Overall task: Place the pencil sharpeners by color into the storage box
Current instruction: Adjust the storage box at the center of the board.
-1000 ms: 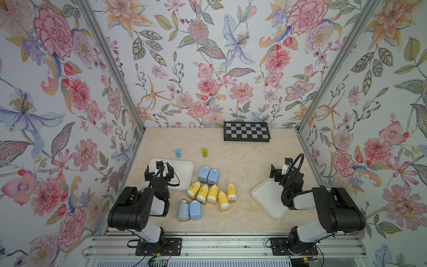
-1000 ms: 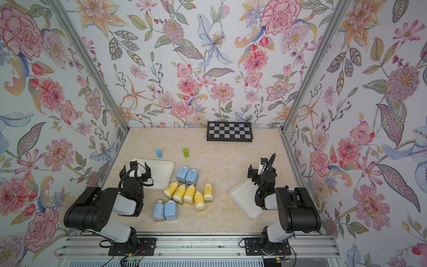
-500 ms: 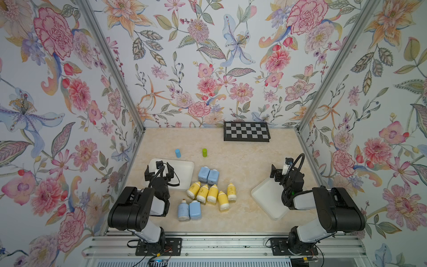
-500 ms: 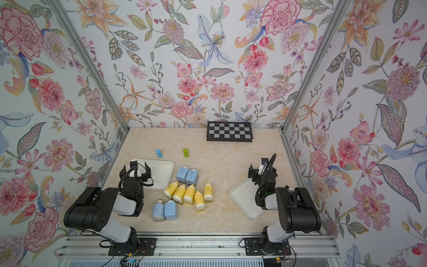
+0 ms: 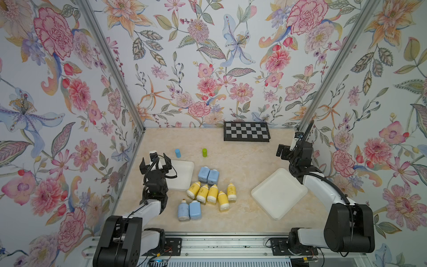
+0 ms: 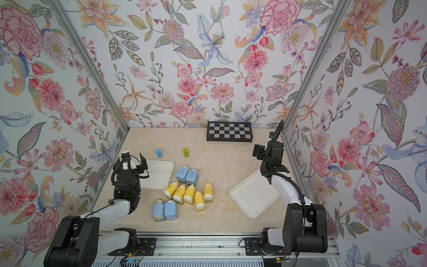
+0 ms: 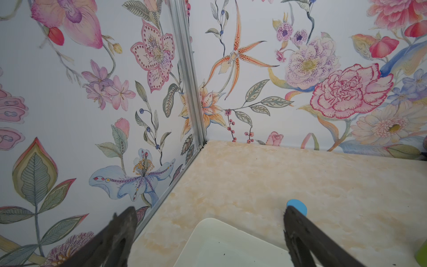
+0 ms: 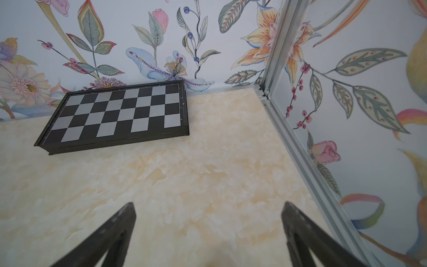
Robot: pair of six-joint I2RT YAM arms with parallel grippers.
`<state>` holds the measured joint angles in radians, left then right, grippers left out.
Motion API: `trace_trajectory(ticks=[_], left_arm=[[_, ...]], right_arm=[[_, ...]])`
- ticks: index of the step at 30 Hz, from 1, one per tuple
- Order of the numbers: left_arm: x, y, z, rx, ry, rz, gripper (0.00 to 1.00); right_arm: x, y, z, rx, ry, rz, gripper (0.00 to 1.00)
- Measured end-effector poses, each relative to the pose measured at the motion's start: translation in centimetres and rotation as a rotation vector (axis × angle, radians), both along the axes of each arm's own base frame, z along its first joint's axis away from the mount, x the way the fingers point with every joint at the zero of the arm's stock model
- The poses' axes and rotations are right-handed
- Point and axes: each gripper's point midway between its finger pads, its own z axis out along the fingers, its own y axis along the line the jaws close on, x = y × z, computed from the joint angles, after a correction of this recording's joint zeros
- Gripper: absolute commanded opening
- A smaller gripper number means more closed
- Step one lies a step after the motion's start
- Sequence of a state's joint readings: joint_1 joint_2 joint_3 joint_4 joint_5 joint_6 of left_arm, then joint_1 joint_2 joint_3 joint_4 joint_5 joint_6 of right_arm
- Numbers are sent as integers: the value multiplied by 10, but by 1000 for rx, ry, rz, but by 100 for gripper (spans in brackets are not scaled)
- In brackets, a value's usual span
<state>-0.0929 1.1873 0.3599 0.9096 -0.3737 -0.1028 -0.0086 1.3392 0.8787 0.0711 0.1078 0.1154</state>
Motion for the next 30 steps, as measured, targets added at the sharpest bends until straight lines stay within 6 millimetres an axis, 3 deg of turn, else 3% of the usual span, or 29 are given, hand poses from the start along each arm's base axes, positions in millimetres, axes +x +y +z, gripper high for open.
trace_trajectory(ticks=[3, 7, 11, 14, 18, 22, 25, 30], left_arm=[[8, 4, 11, -61, 28, 8, 99], [20, 0, 14, -108, 116, -26, 99], [29, -12, 23, -146, 170, -89, 100], [33, -21, 31, -168, 195, -137, 99], [35, -31, 36, -180, 231, -193, 99], [33, -39, 31, -191, 269, -240, 99], [30, -45, 29, -198, 287, -273, 99], [28, -52, 34, -206, 300, -312, 99]], right_arm=[[-24, 9, -22, 72, 135, 9, 100], [-67, 63, -55, 63, 356, 113, 100], [-108, 119, -61, 1, 492, 255, 100], [-136, 140, -64, -27, 559, 307, 100], [-174, 158, -77, -66, 669, 355, 98], [-200, 167, -86, -84, 739, 378, 77], [-216, 171, -97, -99, 794, 391, 67], [-231, 168, -114, -118, 868, 372, 58]])
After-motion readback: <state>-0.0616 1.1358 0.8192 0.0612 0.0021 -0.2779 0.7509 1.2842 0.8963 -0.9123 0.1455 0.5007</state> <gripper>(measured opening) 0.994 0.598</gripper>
